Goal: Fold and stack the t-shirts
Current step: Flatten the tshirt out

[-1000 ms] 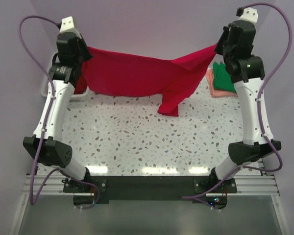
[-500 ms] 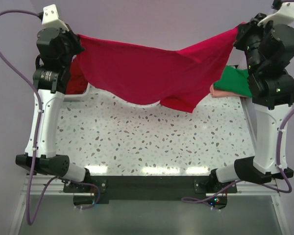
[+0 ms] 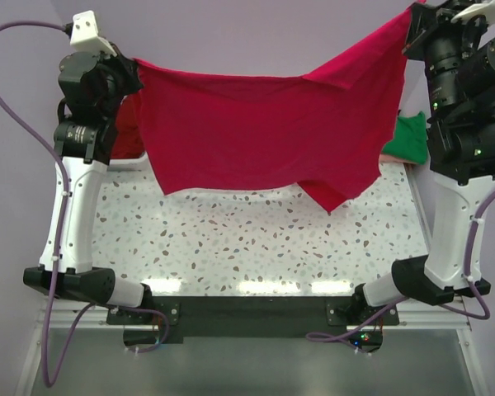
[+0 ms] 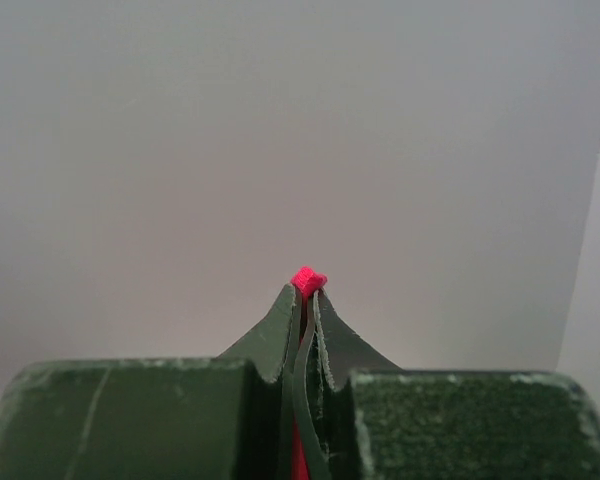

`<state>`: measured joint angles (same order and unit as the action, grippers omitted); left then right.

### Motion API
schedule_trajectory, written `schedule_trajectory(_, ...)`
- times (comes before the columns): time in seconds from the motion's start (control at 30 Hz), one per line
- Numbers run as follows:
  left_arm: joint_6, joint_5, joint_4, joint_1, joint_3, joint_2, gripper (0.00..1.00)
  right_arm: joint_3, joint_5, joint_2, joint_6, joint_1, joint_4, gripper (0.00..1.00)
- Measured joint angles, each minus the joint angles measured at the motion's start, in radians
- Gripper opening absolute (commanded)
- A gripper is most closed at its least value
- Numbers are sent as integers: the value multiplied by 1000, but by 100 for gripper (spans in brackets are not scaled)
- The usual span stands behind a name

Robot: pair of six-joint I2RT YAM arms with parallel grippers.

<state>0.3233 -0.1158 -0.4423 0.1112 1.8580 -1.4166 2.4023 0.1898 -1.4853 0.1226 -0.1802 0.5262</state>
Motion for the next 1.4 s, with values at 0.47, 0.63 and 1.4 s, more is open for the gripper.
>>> schedule_trajectory(0.47, 6, 39, 34, 0, 16, 56, 0, -47, -100, 116, -5, 0, -63, 0)
schedule_trajectory(0.63, 6, 43, 30, 0, 22, 136, 0, -63, -134, 210, -3, 0, -91, 0)
schedule_trajectory(1.4, 6, 25, 102, 0, 119, -167, 0, -19, -77, -55, -34, 0, -167, 0)
